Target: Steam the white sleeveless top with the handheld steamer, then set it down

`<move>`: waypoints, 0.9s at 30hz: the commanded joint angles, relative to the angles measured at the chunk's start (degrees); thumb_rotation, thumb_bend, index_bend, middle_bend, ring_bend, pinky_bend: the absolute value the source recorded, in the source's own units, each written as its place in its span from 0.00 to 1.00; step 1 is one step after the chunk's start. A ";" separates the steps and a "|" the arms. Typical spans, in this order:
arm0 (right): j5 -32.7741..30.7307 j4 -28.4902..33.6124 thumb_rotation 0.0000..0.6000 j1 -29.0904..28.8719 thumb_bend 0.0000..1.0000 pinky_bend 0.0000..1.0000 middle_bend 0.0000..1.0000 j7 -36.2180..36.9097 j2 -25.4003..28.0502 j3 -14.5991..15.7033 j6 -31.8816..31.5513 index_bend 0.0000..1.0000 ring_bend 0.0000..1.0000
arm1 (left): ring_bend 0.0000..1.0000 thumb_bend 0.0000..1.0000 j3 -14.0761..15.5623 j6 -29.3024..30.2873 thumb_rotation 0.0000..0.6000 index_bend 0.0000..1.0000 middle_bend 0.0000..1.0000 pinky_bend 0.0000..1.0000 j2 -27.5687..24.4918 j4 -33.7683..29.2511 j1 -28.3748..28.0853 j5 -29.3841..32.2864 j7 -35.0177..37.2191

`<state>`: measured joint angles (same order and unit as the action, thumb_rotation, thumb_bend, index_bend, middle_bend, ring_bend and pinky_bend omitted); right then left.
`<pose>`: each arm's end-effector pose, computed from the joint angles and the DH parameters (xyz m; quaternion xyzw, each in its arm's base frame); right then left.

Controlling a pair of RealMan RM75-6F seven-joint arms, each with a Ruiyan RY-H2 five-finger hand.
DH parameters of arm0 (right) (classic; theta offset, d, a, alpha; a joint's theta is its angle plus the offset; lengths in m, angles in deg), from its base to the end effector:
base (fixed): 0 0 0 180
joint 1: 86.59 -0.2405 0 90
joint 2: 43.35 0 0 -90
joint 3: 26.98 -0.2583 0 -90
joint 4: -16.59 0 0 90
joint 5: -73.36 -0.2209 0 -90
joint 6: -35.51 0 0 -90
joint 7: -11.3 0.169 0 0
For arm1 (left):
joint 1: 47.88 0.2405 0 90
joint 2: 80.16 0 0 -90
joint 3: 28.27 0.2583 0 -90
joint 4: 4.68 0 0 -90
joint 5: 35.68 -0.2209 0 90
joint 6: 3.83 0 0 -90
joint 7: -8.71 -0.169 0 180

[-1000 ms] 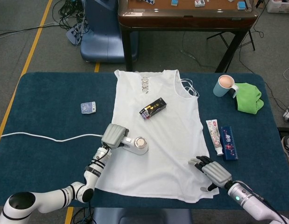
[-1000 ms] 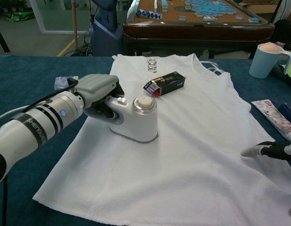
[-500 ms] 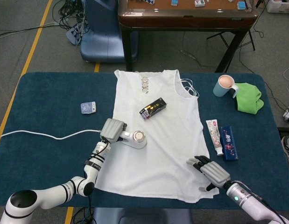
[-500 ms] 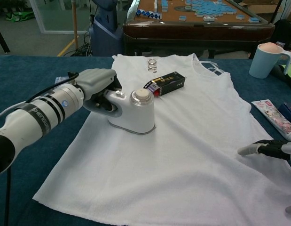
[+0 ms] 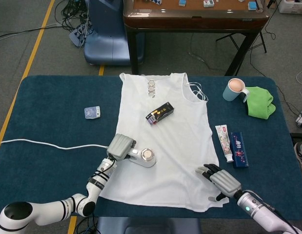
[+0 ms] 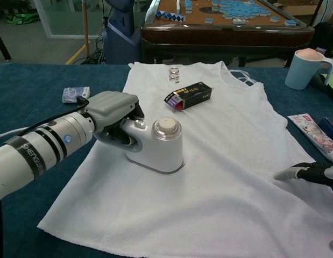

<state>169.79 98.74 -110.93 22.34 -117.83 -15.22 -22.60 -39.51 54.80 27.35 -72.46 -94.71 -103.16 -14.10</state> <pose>-0.2994 -0.2194 -0.0032 0.7950 -0.4547 0.2641 0.3025 -0.0969 0.3699 -0.1109 -0.7510 -0.3248 -0.3988 0.4142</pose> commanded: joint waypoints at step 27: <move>-1.23 0.67 1.00 -0.22 0.07 0.00 0.11 -0.68 0.25 -0.50 1.02 0.00 0.00 | 0.63 0.31 -6.57 -6.33 1.00 0.80 0.75 0.61 3.11 19.60 -5.06 1.70 9.42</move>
<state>168.56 99.41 -111.15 21.67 -117.58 -15.72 -21.57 -45.89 48.81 30.55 -52.99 -99.81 -101.74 -5.10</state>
